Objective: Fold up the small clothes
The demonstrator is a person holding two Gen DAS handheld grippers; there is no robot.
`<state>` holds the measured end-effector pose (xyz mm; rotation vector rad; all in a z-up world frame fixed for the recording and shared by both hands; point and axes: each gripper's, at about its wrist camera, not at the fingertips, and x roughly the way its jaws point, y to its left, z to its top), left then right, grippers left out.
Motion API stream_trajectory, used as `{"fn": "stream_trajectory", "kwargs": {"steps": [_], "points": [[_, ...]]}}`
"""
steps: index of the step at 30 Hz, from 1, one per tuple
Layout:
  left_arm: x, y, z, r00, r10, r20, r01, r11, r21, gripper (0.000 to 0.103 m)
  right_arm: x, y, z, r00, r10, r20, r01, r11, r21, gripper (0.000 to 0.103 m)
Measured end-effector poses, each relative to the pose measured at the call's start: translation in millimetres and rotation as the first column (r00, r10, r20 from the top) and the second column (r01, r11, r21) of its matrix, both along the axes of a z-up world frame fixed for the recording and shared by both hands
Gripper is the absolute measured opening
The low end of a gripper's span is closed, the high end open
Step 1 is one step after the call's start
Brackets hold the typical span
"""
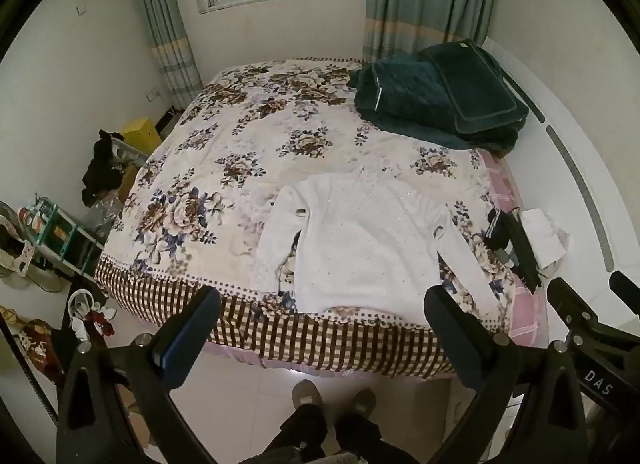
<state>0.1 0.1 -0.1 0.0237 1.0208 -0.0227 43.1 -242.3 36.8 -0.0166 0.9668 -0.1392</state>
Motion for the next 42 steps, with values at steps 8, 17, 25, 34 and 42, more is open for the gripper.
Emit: {"fn": "stream_trajectory", "kwargs": {"steps": [8,17,25,34,42], "points": [[-0.1,-1.1,0.2,1.0,0.001,0.003,-0.001,1.0,0.001,0.103,-1.1,1.1,0.5,1.0,0.003,0.0,-0.003,1.0,-0.005,0.103],[-0.7,0.1,-0.1,1.0,0.0,0.007,0.001,1.0,-0.009,0.103,-1.9,1.2,1.0,1.0,-0.001,0.004,0.001,1.0,-0.009,0.103],[-0.9,0.4,-0.2,1.0,0.001,0.008,-0.001,1.0,-0.006,0.103,-3.8,3.2,2.3,1.0,0.003,0.006,-0.003,1.0,-0.013,0.103],[-1.1,0.6,-0.3,1.0,0.001,0.009,-0.001,1.0,-0.01,0.103,-5.2,4.1,3.1,1.0,0.004,0.008,-0.004,1.0,-0.012,0.103],[-1.0,0.6,-0.3,1.0,0.002,0.009,-0.002,1.0,-0.01,0.103,-6.3,4.8,3.9,1.0,0.006,0.008,-0.006,1.0,-0.012,0.103]]}}
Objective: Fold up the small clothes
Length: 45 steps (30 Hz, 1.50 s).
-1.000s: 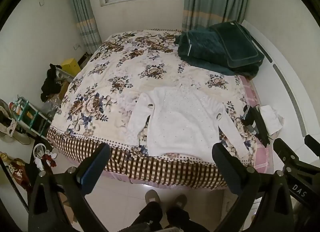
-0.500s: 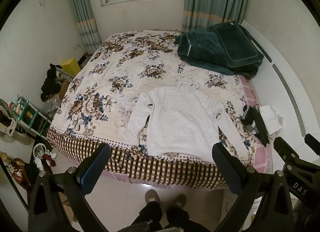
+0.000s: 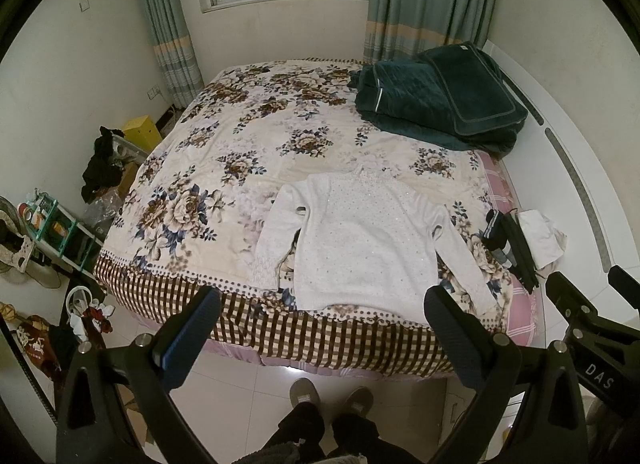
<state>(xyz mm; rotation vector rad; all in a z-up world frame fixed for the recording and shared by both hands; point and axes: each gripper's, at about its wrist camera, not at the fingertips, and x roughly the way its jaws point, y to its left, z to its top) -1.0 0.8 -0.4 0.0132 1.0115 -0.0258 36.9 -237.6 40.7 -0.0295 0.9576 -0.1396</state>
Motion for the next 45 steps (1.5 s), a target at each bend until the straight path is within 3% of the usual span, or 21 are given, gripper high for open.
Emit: {"fn": "stream_trajectory", "kwargs": {"steps": [45], "points": [[-1.9,-4.7,1.8,1.0,0.001,0.005,-0.001,1.0,-0.003,0.103,-2.2,3.4,1.7,1.0,-0.001,0.003,0.001,1.0,0.002,0.103]]}}
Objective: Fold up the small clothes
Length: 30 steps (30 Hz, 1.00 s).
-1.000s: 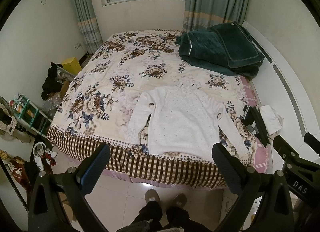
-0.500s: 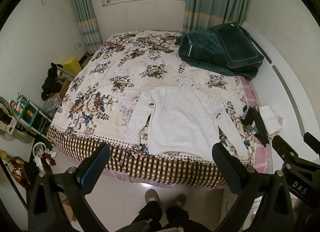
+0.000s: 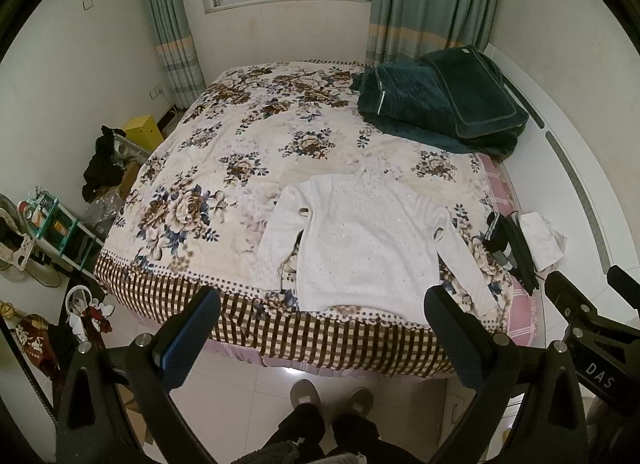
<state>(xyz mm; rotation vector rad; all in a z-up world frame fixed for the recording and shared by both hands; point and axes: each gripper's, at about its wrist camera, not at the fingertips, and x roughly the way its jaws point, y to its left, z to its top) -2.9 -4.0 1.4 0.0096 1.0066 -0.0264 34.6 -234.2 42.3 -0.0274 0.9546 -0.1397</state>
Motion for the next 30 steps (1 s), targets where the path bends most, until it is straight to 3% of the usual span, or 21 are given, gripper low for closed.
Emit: {"fn": "stream_trajectory", "kwargs": {"steps": [9,13,16,19,21,23,26,30], "points": [[-3.7,-1.0,-3.3,1.0,-0.004,-0.003,0.004,1.0,-0.005,0.103,2.5,4.9,-2.3,1.0,-0.008,-0.001,0.008,1.0,0.004,0.103],[24.9,15.4,-24.1,0.998,0.006,0.06,-0.006,1.0,-0.001,0.103,24.4,3.3,-9.1,0.999,-0.038,-0.001,0.038,0.998,0.043,0.103],[48.2,16.0,-42.7,0.99,0.014,0.143,-0.018,1.0,0.026,0.103,55.8,-17.0,-47.2,0.994,-0.107,-0.02,0.109,0.988,0.109,0.103],[81.6,15.5,-65.5,0.981,0.015,0.195,-0.026,0.998,0.058,0.103,74.9,-57.0,-102.3,0.969,-0.236,-0.074,0.245,0.958,0.147,0.103],[106.3,12.7,-86.8,0.978,0.015,0.21,-0.034,0.996,0.085,0.103,82.9,-93.0,-141.4,0.934,-0.335,-0.128,0.353,0.921,0.163,0.103],[132.9,4.8,-114.8,0.979,0.013,0.202,-0.039,0.991,0.126,0.103,86.1,-140.5,-187.7,0.877,-0.438,-0.197,0.472,0.862,0.182,0.103],[167.6,-10.4,-163.0,0.99,0.019,0.14,-0.046,0.98,0.193,0.103,83.8,-220.1,-266.7,0.761,-0.564,-0.321,0.639,0.738,0.217,0.103],[204.6,-31.1,-236.4,0.998,0.049,0.033,-0.055,0.964,0.259,0.103,83.1,-325.7,-379.6,0.625,-0.649,-0.433,0.774,0.587,0.238,0.103]]}}
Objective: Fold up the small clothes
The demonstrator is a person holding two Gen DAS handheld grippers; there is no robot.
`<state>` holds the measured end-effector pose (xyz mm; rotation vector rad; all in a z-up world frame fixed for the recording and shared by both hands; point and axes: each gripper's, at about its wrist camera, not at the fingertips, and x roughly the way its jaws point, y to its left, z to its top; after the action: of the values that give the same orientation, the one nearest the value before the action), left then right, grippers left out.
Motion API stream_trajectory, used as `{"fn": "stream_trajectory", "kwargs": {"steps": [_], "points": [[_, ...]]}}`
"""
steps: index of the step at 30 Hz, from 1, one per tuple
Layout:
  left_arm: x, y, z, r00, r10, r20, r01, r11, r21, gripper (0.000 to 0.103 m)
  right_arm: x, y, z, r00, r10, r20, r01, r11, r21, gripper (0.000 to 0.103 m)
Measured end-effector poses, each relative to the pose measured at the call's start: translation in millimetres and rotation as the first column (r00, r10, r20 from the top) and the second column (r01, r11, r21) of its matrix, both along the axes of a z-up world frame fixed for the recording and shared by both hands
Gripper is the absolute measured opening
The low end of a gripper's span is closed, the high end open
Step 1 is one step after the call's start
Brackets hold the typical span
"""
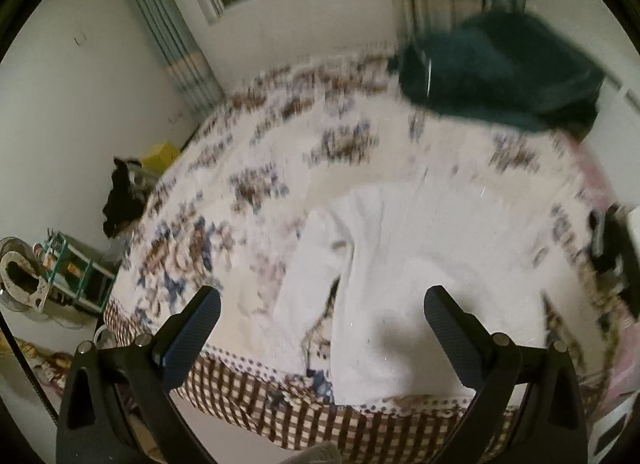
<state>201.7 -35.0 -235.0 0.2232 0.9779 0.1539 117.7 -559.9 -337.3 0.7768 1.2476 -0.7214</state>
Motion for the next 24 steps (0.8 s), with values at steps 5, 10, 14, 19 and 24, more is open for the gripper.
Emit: {"fn": "stream_trajectory", "kwargs": {"steps": [5,10,14,19,24], "points": [[35.4,-23.4,-100.3,0.989,0.072,-0.128,-0.062,0.995,0.076,0.103,10.3,-104.5,-149.7,0.987,-0.141,-0.072,0.148,0.985,0.091,0.102],[57.4,-46.0,-187.7,0.965,0.113,-0.238,-0.086,0.989,0.12,0.103,28.1,-138.3,-265.3,0.972,-0.213,-0.099,0.228,0.954,0.194,0.099],[67.0,-60.7,-229.8,0.956,0.101,-0.275,-0.066,0.989,0.132,0.103,46.6,-142.2,-320.9,0.968,-0.237,-0.081,0.25,0.934,0.254,0.087],[78.2,-72.2,-264.2,0.949,0.073,-0.308,-0.039,0.993,0.113,0.103,52.4,-139.1,-301.5,0.988,-0.151,-0.025,0.153,0.977,0.146,0.007],[82.5,-78.1,-272.1,0.954,0.019,-0.299,0.006,0.997,0.083,0.103,19.3,-192.1,-247.6,0.979,-0.2,-0.025,0.198,0.977,-0.077,0.006]]}}
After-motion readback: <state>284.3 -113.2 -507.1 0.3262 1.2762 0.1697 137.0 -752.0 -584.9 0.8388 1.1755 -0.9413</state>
